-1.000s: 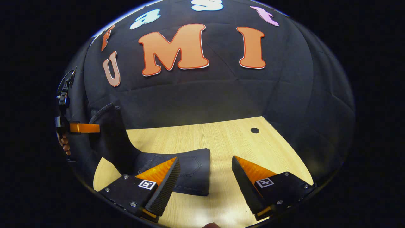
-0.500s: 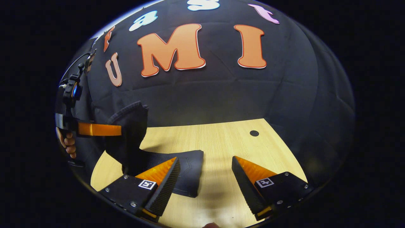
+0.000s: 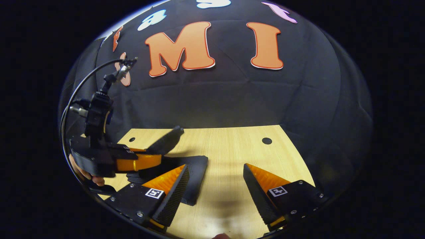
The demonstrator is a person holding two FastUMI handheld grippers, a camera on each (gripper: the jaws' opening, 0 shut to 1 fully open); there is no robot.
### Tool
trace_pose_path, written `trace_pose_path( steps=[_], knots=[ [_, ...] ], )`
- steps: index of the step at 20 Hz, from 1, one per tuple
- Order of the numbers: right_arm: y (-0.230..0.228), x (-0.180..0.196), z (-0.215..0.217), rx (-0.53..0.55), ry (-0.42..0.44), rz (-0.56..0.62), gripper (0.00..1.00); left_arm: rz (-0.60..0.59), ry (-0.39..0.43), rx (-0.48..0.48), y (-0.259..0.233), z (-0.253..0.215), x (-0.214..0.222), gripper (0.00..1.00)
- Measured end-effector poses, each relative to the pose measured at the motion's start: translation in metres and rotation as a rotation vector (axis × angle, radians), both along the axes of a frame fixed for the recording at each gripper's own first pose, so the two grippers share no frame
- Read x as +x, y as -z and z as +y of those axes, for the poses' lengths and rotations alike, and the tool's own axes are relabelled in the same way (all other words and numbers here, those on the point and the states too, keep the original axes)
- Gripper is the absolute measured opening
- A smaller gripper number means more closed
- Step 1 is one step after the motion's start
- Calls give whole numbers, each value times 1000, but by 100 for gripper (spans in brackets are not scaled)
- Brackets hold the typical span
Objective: Grasp the waist and the cuffs of the jeans and fold them to make the two legs overlap; first hold the waist and fold one-third of the jeans toward the cuffs, then hold the cuffs and fold the remaining one-third in the same direction to finish folding.
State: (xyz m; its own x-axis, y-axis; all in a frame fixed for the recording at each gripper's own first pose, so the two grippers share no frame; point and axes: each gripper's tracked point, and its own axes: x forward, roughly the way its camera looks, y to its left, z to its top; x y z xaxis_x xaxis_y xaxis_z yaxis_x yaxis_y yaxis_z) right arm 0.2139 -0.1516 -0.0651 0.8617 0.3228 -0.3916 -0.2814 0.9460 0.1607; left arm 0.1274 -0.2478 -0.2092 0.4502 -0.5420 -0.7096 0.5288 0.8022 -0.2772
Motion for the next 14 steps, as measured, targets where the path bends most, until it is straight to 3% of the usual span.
trace_pose_path(
  steps=[4,6,7,8,11,14],
  knots=[
    [-12,9,2,-20,-10,-46,99,25,22,-107,-12,-16,-21,30],
    [-28,10,14,-28,-25,-108,99,-51,-22,-92,-29,4,-10,46],
    [-38,8,22,-32,-37,-142,99,-90,-55,-98,-42,16,-6,61],
    [-48,6,31,-36,-56,-186,99,-129,-90,-97,-55,31,-4,61],
    [-80,3,59,-66,-102,-311,98,-263,-209,-58,-91,96,2,96],
    [-108,-6,92,-46,-161,-390,98,-402,-367,-41,-124,161,3,98]
  ],
)
